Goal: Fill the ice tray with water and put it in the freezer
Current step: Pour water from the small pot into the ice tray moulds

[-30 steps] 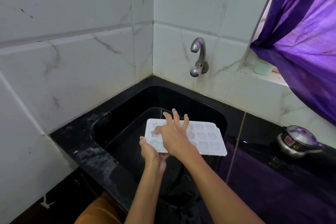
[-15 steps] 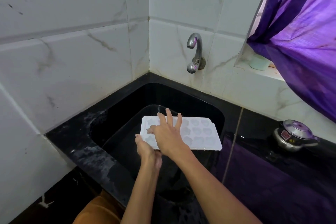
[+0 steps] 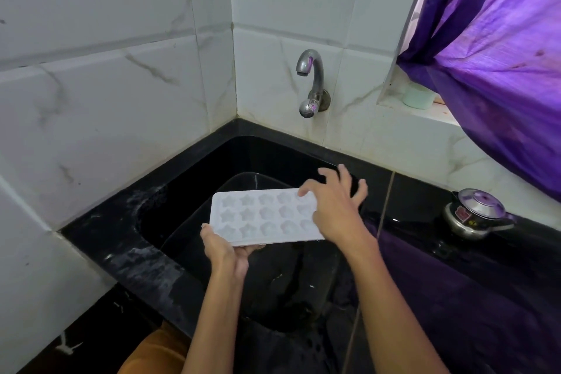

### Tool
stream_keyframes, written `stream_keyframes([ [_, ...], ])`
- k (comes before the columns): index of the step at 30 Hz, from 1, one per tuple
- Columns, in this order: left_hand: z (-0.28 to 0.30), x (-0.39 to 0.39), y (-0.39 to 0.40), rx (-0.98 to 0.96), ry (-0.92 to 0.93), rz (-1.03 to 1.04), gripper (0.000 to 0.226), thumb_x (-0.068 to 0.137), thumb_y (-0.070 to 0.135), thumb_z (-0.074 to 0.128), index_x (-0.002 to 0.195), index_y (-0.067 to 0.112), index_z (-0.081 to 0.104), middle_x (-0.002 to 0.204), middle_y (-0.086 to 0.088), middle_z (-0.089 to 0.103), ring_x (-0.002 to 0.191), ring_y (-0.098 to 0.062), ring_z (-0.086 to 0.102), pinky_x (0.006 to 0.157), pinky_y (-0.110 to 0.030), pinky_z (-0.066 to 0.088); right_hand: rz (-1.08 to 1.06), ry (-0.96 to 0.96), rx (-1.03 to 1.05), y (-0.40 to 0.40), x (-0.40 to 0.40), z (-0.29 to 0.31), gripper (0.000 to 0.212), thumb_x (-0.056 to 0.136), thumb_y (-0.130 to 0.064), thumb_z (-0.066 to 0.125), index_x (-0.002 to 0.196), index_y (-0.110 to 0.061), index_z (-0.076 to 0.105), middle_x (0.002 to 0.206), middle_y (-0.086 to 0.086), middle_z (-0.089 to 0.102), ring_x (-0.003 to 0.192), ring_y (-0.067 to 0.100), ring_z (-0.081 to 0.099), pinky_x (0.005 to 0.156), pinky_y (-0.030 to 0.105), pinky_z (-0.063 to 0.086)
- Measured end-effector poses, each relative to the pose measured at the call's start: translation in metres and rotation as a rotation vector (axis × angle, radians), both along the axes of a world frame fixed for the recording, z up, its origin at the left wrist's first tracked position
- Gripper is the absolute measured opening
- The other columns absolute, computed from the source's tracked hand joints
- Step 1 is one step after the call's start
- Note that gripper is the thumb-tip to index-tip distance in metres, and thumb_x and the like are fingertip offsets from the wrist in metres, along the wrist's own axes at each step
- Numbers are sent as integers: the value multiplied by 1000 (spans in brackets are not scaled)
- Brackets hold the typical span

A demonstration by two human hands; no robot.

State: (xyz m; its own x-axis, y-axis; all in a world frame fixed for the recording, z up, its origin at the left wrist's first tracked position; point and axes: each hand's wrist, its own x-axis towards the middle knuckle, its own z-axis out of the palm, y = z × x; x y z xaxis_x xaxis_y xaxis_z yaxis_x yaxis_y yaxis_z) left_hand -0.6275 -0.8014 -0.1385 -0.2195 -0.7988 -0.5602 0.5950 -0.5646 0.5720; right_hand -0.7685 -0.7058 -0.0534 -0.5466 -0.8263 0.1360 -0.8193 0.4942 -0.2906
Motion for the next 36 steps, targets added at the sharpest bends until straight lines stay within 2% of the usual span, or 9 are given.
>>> stream_keyframes([
  [4,0,8,-7,3,23,35,52,99,48,23,108,15,62,104,-14,70,94,-36,66,68,-56,56,-110,-46,57,21,-15,-5,67,73,19,47,113,-32,62,157,6,21,149,30,-10,113,60,-14],
  [8,2,13,-9,-6,44,49,51,99,47,22,108,16,62,107,-13,69,97,-36,65,71,-56,55,-122,-81,117,25,-15,-15,61,77,16,52,111,-33,67,157,6,21,149,31,-9,113,61,-13],
  [14,6,15,-9,-10,65,51,50,100,46,21,111,16,60,109,-14,68,100,-36,64,74,-58,54,-86,-64,163,21,-9,-21,65,79,16,52,125,-29,63,162,9,9,148,33,-15,113,63,-15],
  [19,8,13,-10,-28,57,56,51,99,45,21,115,16,60,109,-14,67,99,-36,64,72,-57,54,-60,-51,196,22,-6,-24,75,81,17,50,130,-40,57,162,11,9,148,36,-15,110,63,-16],
  [24,8,9,-9,-31,45,38,52,99,43,22,121,14,59,112,-16,67,101,-38,64,76,-60,54,-78,-65,196,24,-9,-20,54,88,5,56,122,-36,64,158,11,18,148,36,-12,111,64,-15],
  [30,7,7,-7,-26,51,47,48,98,40,25,116,13,61,107,-14,69,96,-37,66,69,-58,56,-90,-25,199,24,-7,-22,64,83,12,54,128,-34,60,161,11,10,148,37,-15,110,63,-16],
  [36,4,8,-8,-28,32,49,46,97,37,27,115,13,62,108,-14,70,96,-37,66,67,-57,56,-87,-56,194,23,-9,-21,52,87,7,54,120,-31,65,157,11,21,148,36,-11,110,63,-17],
])
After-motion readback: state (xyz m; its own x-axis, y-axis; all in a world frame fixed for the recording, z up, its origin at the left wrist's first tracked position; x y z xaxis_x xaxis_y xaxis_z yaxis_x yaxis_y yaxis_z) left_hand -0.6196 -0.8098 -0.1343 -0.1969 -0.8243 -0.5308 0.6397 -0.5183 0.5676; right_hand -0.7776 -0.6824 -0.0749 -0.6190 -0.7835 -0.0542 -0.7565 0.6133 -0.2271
